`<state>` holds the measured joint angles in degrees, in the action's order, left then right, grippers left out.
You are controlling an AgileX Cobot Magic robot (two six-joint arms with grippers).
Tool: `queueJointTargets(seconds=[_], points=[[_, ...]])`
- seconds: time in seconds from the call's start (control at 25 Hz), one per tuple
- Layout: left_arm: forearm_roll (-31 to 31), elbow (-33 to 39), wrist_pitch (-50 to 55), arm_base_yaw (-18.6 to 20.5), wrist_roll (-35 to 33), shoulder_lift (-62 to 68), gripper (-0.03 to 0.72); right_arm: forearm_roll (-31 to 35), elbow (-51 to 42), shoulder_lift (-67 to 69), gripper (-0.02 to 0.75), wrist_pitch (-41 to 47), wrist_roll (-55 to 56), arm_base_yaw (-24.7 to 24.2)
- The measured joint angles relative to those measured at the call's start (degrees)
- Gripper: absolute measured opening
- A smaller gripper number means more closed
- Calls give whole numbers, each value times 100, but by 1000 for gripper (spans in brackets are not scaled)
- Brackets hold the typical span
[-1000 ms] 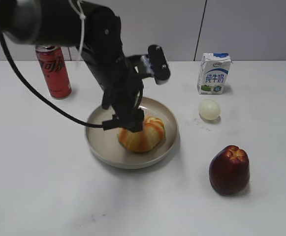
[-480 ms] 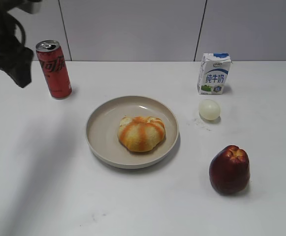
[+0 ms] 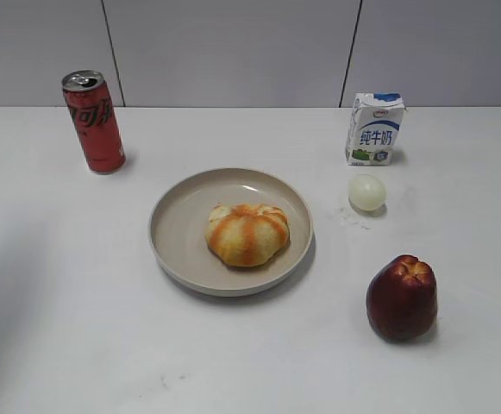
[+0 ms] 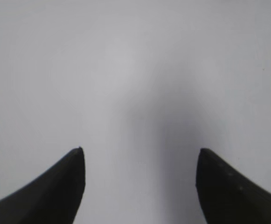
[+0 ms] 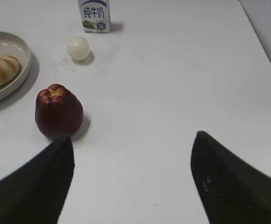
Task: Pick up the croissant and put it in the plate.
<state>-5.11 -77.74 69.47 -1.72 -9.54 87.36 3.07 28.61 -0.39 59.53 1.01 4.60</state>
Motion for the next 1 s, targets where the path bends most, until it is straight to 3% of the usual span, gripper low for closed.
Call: queueJointTargets(seconds=[0.48, 0.8, 1.0], points=[[-101, 2827, 26, 60, 22, -2691, 559, 0, 0, 0, 587, 0, 0, 0], [-112, 4644, -816, 60, 25, -4740, 559, 0, 0, 0, 587, 0, 0, 0], [-124, 4915, -803, 60, 29, -5687, 559, 0, 0, 0, 587, 0, 0, 0]])
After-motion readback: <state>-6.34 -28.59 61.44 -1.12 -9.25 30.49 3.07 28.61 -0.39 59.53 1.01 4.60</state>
